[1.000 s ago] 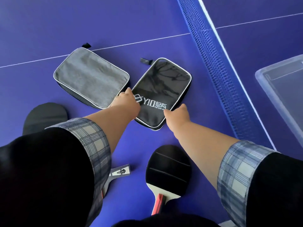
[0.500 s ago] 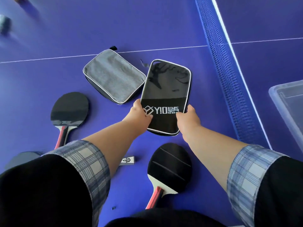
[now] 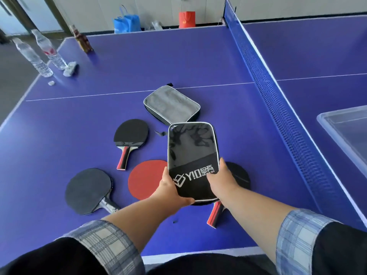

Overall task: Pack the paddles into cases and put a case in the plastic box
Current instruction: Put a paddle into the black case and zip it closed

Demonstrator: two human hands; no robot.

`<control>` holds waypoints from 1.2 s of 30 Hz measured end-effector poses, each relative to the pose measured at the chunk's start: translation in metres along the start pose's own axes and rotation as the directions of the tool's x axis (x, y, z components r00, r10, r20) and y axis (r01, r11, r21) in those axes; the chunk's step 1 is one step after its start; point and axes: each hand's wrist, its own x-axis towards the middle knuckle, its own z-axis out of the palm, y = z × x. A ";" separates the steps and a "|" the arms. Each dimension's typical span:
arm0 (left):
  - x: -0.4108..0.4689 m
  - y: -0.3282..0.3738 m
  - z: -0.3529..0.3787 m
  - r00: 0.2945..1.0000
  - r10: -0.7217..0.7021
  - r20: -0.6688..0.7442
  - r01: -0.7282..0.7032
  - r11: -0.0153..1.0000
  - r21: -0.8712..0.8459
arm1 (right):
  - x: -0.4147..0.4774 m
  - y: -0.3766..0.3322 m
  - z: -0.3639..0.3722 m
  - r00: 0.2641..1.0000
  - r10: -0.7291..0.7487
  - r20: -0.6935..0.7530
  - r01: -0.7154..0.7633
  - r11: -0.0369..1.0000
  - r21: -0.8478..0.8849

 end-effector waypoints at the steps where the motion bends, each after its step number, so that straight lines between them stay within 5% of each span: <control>1: -0.008 -0.010 -0.001 1.000 -0.006 0.004 0.007 1.000 -0.010 | -0.010 0.003 0.006 1.000 -0.003 0.009 0.003 1.000 -0.010; 6: -0.034 -0.053 0.001 0.997 -0.075 0.016 0.075 0.997 0.025 | -0.046 0.017 0.027 0.997 -0.018 0.068 0.022 0.998 -0.055; 17: -0.047 -0.081 0.013 0.993 -0.118 0.025 0.090 0.865 0.494 | -0.061 0.045 0.052 0.988 0.056 0.145 -0.038 0.992 -0.123; 30: -0.047 -0.081 0.005 0.996 -0.029 0.086 -0.002 0.942 0.336 | -0.060 0.043 0.057 0.996 0.074 0.041 -0.070 0.993 -0.092; 36: -0.048 -0.078 -0.007 0.997 0.058 0.041 -0.071 0.829 0.555 | -0.056 0.051 0.057 0.995 0.101 0.019 -0.091 0.954 -0.284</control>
